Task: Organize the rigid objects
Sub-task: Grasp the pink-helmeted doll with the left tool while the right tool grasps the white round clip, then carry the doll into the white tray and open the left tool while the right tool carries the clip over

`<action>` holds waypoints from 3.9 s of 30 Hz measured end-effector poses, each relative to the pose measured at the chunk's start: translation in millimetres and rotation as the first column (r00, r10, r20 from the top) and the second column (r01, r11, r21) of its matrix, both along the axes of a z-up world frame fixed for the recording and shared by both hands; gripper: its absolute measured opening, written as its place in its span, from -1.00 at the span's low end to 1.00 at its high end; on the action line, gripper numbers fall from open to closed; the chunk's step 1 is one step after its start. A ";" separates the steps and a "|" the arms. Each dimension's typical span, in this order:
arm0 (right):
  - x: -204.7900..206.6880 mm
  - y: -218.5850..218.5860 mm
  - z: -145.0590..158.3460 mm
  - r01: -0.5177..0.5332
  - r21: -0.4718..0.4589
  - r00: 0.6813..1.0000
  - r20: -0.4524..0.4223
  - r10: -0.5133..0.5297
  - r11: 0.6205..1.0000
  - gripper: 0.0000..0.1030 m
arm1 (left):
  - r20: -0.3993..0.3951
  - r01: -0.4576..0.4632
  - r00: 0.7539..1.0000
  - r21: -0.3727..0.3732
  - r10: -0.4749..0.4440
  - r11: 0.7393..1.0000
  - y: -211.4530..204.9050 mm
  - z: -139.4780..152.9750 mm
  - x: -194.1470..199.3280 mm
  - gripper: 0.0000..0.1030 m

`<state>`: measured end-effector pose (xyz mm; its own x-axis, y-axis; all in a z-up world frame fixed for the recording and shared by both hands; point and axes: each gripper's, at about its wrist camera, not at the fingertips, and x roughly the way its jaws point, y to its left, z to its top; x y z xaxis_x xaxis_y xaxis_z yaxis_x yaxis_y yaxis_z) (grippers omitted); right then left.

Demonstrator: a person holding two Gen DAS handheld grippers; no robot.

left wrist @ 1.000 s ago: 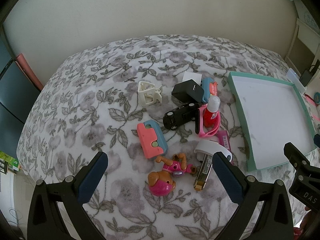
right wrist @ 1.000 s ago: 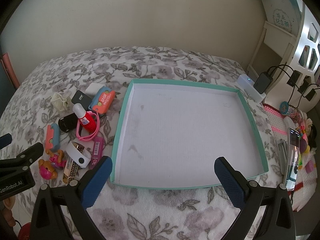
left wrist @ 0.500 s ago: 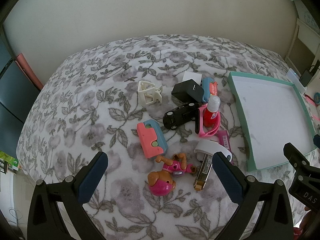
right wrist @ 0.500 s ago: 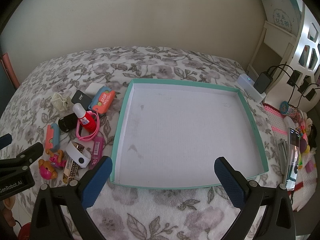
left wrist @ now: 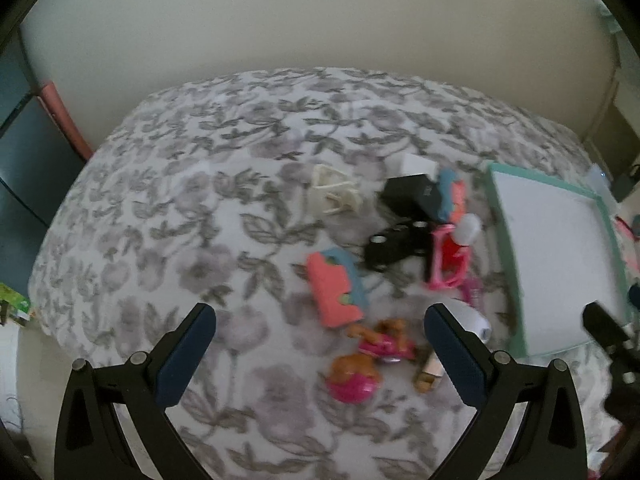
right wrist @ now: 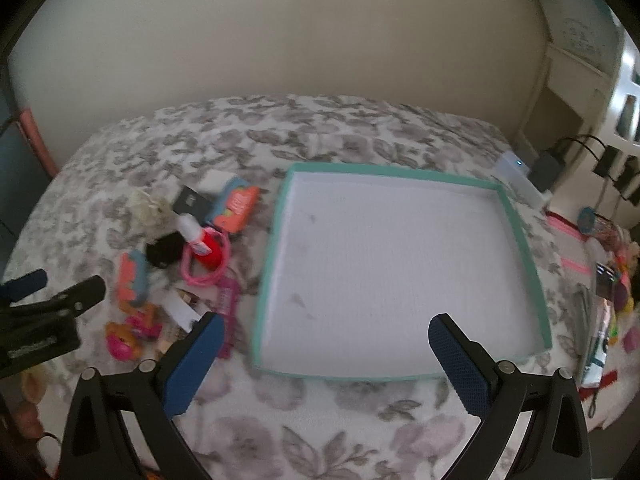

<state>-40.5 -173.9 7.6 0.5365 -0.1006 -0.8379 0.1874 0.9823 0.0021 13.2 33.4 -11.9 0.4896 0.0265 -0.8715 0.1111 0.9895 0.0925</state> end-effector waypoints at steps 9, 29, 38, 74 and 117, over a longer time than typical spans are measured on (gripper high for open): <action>43.0 41.7 -13.5 -0.125 0.082 0.987 -0.096 0.132 0.989 1.00 | -0.084 -0.021 0.996 -0.038 0.017 0.999 22.0 -23.3 6.5 1.00; 74.9 82.5 -71.6 -0.220 0.185 0.944 -0.207 0.257 0.958 0.31 | -0.197 0.085 0.975 -0.092 -0.102 0.992 -1.1 -63.5 3.4 0.75; 71.6 95.1 -80.6 -0.266 0.128 0.931 -0.222 0.289 0.955 -0.14 | -0.242 0.128 0.957 -0.140 -0.159 0.982 -10.4 -75.3 1.8 0.13; 59.9 42.4 -59.5 -0.102 0.279 0.985 -0.108 0.137 0.955 -0.60 | -0.221 0.107 0.967 -0.090 -0.124 0.990 -7.5 -61.1 0.8 -0.11; 21.8 -115.6 -5.1 0.392 0.169 0.886 0.196 -0.420 0.904 -0.65 | -0.047 0.197 0.977 -0.198 -0.210 0.960 -188.0 32.6 64.1 -0.11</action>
<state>-18.7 -289.5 2.5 0.6442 -0.2553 -0.7210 0.5502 0.8094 0.2050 77.2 -154.6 20.6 0.4080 -0.2376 -0.8816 0.3116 0.9438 -0.1102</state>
